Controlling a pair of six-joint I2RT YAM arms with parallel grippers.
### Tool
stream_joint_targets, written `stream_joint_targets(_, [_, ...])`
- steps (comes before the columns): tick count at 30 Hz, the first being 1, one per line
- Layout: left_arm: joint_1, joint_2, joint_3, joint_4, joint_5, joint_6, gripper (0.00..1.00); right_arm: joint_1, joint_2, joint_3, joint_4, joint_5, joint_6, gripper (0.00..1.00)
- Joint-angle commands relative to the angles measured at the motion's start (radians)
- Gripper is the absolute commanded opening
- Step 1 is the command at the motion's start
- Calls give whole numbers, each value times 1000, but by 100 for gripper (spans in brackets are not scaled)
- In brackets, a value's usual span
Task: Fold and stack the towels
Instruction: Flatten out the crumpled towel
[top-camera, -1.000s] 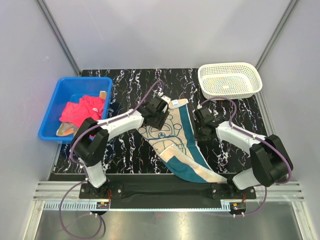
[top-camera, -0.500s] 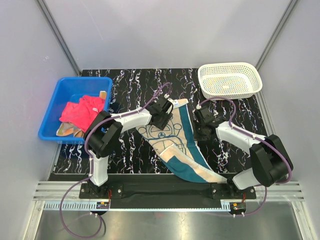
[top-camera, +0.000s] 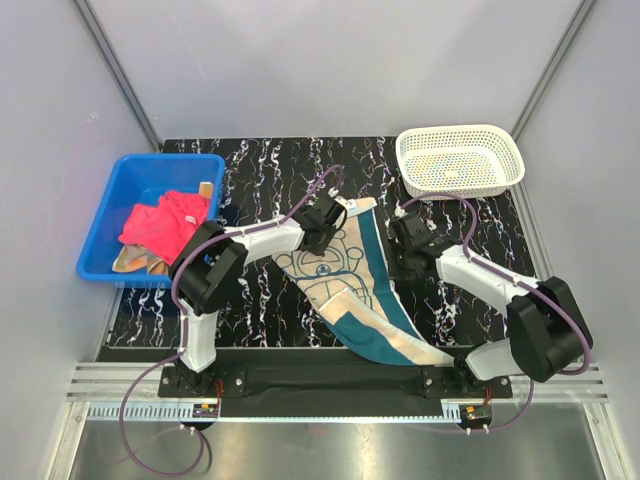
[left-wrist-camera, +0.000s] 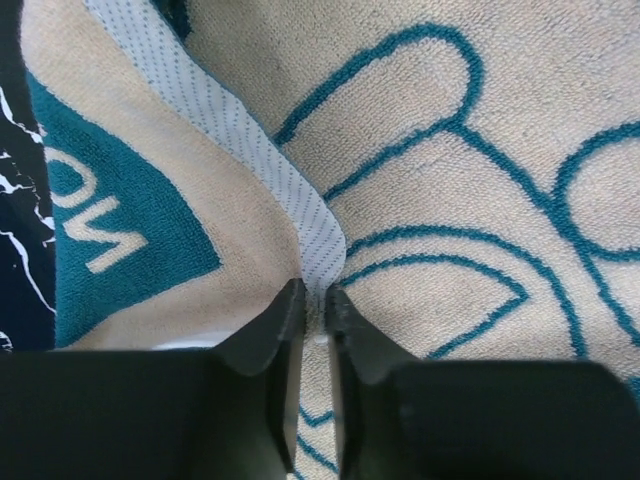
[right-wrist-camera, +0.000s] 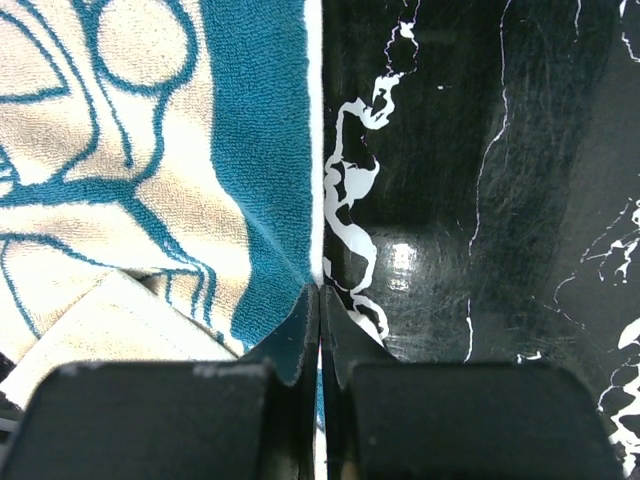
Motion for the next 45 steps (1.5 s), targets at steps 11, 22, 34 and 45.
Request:
stream_joint_targets(11, [98, -119, 70, -67, -7, -24, 0, 0, -10, 116, -63, 24, 7, 25])
stream_joint_targets(22, [210, -99, 167, -89, 60, -56, 0, -97, 400, 594, -68, 114, 69, 48])
stream_joint_targets(34, [294, -82, 147, -53, 136, -97, 0, -164, 764, 1050, -13, -42, -97, 54])
stream_joint_targets(45, [376, 44, 269, -85, 172, -96, 0, -203, 967, 1217, -11, -157, -328, 50])
